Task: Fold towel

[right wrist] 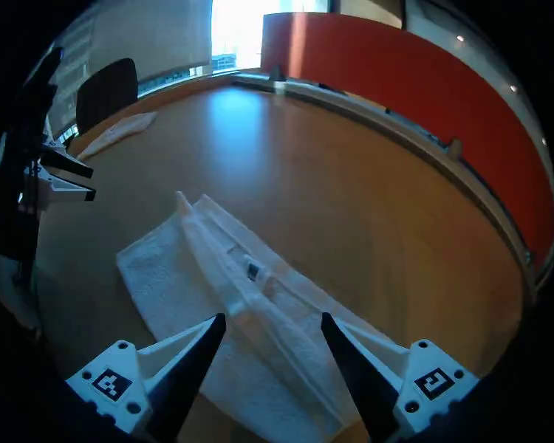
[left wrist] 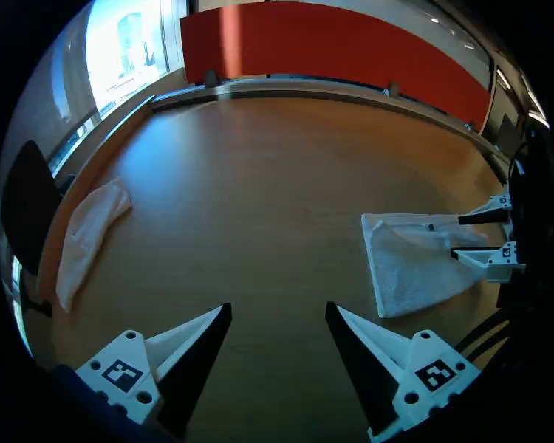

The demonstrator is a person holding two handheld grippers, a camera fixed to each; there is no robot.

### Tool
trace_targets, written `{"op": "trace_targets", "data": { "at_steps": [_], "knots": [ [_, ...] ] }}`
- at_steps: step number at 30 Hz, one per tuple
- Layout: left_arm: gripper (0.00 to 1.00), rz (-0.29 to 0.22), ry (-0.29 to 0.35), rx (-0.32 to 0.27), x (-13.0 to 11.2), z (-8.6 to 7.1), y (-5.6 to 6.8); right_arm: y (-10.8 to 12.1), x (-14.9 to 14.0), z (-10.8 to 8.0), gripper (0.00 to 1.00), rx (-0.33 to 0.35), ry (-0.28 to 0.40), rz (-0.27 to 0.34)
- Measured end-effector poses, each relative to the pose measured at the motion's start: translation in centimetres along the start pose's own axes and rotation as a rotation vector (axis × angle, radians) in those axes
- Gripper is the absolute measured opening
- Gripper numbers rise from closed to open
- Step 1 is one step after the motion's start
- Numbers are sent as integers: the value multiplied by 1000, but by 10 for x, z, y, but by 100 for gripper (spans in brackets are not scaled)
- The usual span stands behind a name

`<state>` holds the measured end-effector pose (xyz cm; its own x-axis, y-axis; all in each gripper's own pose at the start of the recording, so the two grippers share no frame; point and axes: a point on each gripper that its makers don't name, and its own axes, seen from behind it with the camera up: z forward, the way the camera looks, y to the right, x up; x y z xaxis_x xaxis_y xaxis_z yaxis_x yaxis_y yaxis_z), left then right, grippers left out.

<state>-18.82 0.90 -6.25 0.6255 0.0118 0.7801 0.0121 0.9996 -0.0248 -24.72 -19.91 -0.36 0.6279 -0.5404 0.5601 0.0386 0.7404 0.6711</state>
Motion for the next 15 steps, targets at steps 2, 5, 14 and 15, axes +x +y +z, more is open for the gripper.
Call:
{"op": "trace_targets", "data": {
  "at_steps": [2,5,14,15],
  "knots": [
    [94,-1,0,0,0,0,0,1,0,1,100,-2,-1,0],
    [94,-2,-1,-1,-1,0,1,3,2,3,100,-5,-1,0],
    [94,-8,1,2,-2,-1,0,19,13,6,100,-25,6,-8],
    [94,-10,2,2,-2,-1,0,21,15,6,100,-28,7,-8]
  ]
}}
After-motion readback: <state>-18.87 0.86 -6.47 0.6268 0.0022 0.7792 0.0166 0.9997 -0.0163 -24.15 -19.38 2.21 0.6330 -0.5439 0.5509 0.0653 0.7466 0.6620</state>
